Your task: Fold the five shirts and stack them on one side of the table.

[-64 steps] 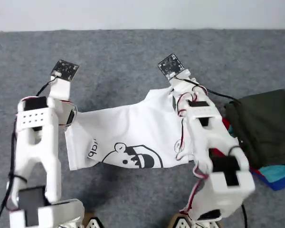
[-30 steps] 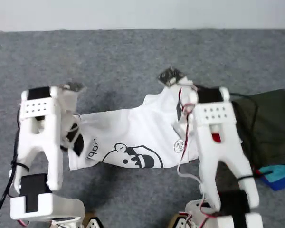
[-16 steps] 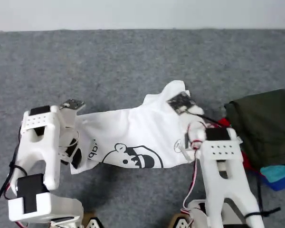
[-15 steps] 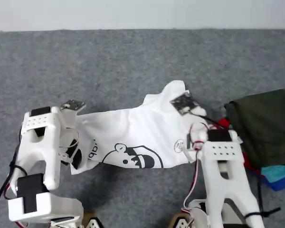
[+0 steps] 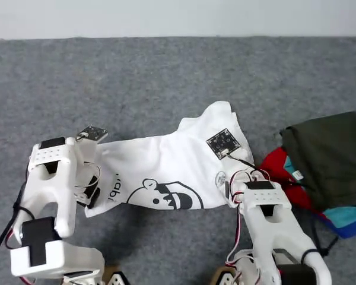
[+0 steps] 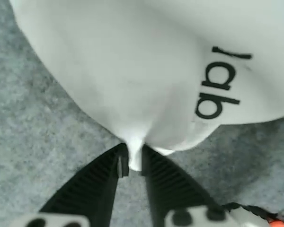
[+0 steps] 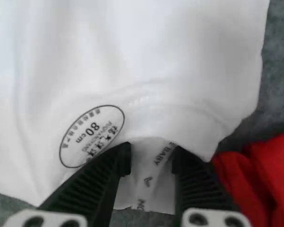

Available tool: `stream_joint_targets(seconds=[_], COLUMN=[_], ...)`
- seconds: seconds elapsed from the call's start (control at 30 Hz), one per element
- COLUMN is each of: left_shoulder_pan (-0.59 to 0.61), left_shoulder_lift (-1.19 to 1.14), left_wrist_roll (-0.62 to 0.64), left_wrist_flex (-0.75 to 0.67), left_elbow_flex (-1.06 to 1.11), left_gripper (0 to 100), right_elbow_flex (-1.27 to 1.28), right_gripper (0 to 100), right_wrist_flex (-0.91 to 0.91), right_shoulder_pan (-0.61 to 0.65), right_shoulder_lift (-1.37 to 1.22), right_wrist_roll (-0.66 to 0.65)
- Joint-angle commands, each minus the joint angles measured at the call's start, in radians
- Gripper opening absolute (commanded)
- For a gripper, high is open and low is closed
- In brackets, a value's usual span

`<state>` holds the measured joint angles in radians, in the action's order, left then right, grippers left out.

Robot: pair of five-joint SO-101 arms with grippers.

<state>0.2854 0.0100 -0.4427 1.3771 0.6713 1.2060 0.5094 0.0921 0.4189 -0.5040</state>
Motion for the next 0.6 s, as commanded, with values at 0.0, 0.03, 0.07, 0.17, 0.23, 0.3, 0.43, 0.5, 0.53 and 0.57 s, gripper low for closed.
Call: stream_joint_targets(seconds=[0.0, 0.03, 0.07, 0.17, 0.23, 0.3, 0.43, 0.5, 0.53, 0.57], left_shoulder_pan=[0.011, 0.011, 0.011, 0.011, 0.011, 0.014, 0.081, 0.140, 0.166, 0.186], left_shoulder_lift=[0.034, 0.034, 0.034, 0.038, 0.043, 0.043, 0.037, 0.034, 0.034, 0.034], left_wrist_roll=[-0.011, -0.011, -0.011, -0.011, -0.014, -0.057, -0.146, -0.163, -0.169, -0.175], left_wrist_flex=[-0.009, -0.009, -0.009, -0.009, -0.009, -0.002, -0.002, -0.009, -0.009, -0.009], left_elbow_flex=[-0.007, -0.007, -0.007, -0.007, -0.008, -0.036, -0.170, -0.252, -0.297, -0.337], left_gripper=[1, 1, 1, 1, 1, 1, 1, 1, 1, 1], right_elbow_flex=[-0.014, -0.014, -0.014, -0.014, -0.014, -0.014, -0.014, -0.011, -0.011, -0.012], right_gripper=[0.2, 0.9, 2.9, 0.9, 0.9, 0.9, 0.9, 0.9, 0.9, 0.9], right_wrist_flex=[-0.022, -0.022, -0.021, -0.018, -0.013, -0.013, -0.012, -0.010, -0.008, 0.007], right_shoulder_pan=[-0.018, -0.033, -0.051, -0.110, -0.147, -0.182, -0.254, -0.280, -0.288, -0.289], right_shoulder_lift=[-0.001, -0.001, -0.001, 0.001, 0.001, 0.001, 0.001, 0.001, 0.001, 0.001], right_wrist_roll=[-0.015, -0.015, -0.015, -0.018, -0.060, -0.107, -0.133, -0.133, -0.133, -0.133])
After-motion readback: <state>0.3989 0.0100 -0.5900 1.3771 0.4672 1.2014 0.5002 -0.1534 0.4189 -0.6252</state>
